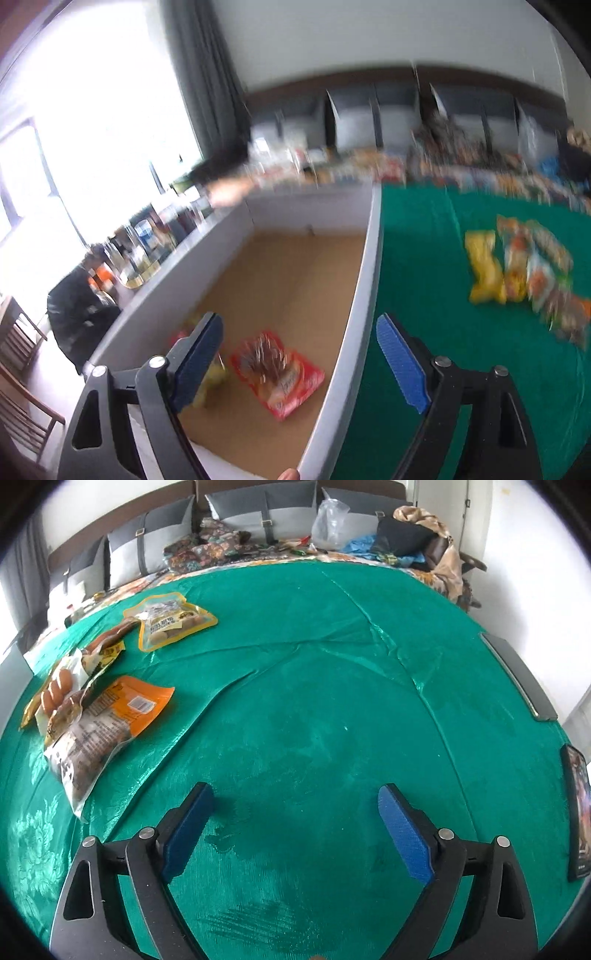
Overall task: Organize snacks
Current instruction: 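Lower the gold bag into the white cardboard box and open the left gripper, then move the left gripper back over the snack pile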
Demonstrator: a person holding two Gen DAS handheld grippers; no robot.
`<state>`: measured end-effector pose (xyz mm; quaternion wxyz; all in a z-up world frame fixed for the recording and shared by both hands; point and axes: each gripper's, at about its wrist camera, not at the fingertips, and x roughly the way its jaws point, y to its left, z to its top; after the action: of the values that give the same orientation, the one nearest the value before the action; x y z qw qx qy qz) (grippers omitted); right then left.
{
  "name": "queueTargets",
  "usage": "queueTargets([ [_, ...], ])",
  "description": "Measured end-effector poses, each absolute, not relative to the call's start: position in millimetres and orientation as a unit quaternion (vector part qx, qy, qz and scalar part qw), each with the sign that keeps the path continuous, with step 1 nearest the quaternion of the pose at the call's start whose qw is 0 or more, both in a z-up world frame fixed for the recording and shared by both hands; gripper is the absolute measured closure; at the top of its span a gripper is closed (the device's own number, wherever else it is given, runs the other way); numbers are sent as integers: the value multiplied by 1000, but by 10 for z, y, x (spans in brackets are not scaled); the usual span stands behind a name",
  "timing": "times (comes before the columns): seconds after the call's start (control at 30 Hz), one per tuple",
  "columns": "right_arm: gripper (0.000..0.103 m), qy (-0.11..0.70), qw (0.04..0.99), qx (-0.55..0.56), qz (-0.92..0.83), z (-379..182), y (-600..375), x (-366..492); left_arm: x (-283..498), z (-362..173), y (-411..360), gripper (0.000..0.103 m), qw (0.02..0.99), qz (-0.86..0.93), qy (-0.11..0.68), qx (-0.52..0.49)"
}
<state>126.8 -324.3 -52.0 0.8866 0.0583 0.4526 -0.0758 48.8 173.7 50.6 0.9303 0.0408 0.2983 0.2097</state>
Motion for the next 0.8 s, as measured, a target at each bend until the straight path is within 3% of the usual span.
queueTargets([
  [0.17,8,453,887,58,-76,-526,-3241,1273,348,729,1138,1,958,137,247,38],
  [0.53,8,453,887,58,-76,-522,-3246,1271,959,-420,71,1,895,-53,442,17],
  [0.8,8,453,886,59,-75,-519,-3248,1269,1323,-868,-105,1,878,-36,477,24],
])
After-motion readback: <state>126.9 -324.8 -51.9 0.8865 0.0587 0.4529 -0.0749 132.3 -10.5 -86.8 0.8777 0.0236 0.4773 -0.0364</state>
